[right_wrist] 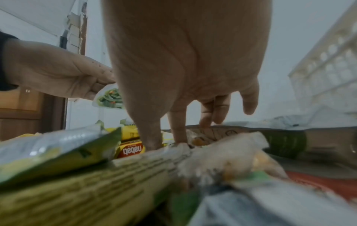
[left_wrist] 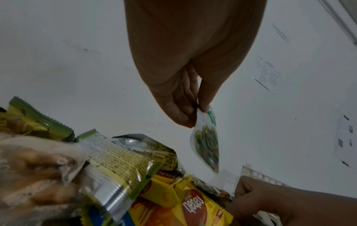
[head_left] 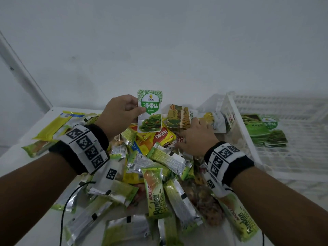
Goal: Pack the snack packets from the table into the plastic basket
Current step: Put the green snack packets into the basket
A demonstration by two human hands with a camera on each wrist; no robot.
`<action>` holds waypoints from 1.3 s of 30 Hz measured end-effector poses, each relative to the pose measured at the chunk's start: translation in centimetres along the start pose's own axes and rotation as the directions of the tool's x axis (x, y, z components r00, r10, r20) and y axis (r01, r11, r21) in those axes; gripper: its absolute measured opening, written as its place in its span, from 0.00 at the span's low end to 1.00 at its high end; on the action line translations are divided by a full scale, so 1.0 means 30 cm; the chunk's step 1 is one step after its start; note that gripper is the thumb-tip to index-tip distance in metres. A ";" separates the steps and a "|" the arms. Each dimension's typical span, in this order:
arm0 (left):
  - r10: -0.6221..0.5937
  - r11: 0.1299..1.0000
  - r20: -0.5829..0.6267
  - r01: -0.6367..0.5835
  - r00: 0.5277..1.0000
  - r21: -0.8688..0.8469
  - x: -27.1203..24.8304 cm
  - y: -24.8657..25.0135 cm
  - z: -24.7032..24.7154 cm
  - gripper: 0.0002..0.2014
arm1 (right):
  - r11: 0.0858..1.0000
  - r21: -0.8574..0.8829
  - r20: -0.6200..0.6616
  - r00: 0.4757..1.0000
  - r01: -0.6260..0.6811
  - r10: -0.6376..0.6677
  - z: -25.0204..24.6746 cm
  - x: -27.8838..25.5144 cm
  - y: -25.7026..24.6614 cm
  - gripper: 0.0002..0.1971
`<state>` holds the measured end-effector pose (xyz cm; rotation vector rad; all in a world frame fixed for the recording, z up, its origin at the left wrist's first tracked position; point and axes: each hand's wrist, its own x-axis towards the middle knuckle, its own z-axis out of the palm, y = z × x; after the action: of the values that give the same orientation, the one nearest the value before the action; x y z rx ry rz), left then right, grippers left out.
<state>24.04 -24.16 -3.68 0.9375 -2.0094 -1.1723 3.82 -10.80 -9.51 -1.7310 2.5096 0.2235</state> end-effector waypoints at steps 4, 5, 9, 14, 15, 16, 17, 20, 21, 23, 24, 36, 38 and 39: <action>-0.010 1.000 0.002 0.010 1.000 -0.004 -0.006 -0.013 -0.015 0.07 | 0.986 0.102 -0.003 0.992 0.129 -0.129 -0.014 -0.018 -0.052 0.23; -0.014 1.000 -0.004 0.014 1.000 -0.005 -0.006 -0.014 -0.021 0.08 | 0.983 0.124 0.014 0.990 0.136 -0.139 -0.019 -0.021 -0.068 0.22; -0.016 1.000 -0.037 0.017 0.999 0.018 -0.001 -0.011 -0.055 0.07 | 0.975 0.185 0.008 0.992 0.125 -0.129 -0.031 -0.004 -0.110 0.22; -0.021 0.999 -0.056 0.023 0.998 0.025 -0.006 -0.010 -0.103 0.06 | 0.966 0.171 -0.010 0.981 0.191 -0.193 -0.034 0.009 -0.124 0.12; -0.019 1.000 -0.061 0.020 0.998 0.024 -0.009 -0.011 -0.110 0.06 | 0.956 0.202 -0.035 0.977 0.213 -0.211 -0.032 0.009 -0.122 0.12; -0.017 1.000 -0.065 0.018 0.998 0.022 -0.013 -0.010 -0.115 0.05 | 0.938 0.254 -0.069 0.971 0.237 -0.227 -0.032 0.010 -0.117 0.12; -0.013 1.000 -0.069 0.014 0.998 0.020 -0.017 -0.010 -0.120 0.05 | 0.908 0.326 -0.112 0.964 0.263 -0.240 -0.035 0.010 -0.114 0.12; -0.002 1.000 -0.078 0.005 0.997 0.030 -0.023 -0.009 -0.128 0.06 | 0.786 0.534 -0.276 0.943 0.311 -0.185 -0.064 -0.004 -0.104 0.13; -0.002 1.000 -0.078 0.004 0.997 0.029 -0.025 -0.007 -0.129 0.05 | 0.758 0.572 -0.334 0.933 0.315 -0.135 -0.077 -0.010 -0.096 0.13; 0.001 1.000 -0.073 0.000 0.997 0.017 -0.027 -0.004 -0.126 0.05 | 0.720 0.622 -0.434 0.901 0.308 -0.011 -0.100 -0.026 -0.071 0.12; 0.004 1.000 -0.068 -0.003 0.998 0.013 -0.029 -0.004 -0.122 0.05 | 0.713 0.634 -0.472 0.880 0.299 0.052 -0.107 -0.031 -0.056 0.12; 0.022 1.000 -0.012 -0.022 1.000 -0.004 -0.046 -0.005 -0.081 0.05 | 0.823 0.567 -0.397 0.888 0.040 0.230 -0.064 -0.096 0.063 0.08; 0.026 0.999 0.009 -0.026 1.000 -0.028 -0.055 0.004 -0.068 0.05 | 0.882 0.470 -0.378 0.900 -0.016 0.217 -0.043 -0.107 0.082 0.14; 0.024 0.999 0.024 -0.023 0.999 -0.044 -0.059 0.005 -0.061 0.05 | 0.888 0.459 -0.369 0.907 -0.014 0.205 -0.042 -0.114 0.086 0.15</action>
<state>26.44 -23.49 -3.08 0.8797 -2.0005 -1.2153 2.63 -6.94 -7.55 -1.5611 2.6368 -0.7376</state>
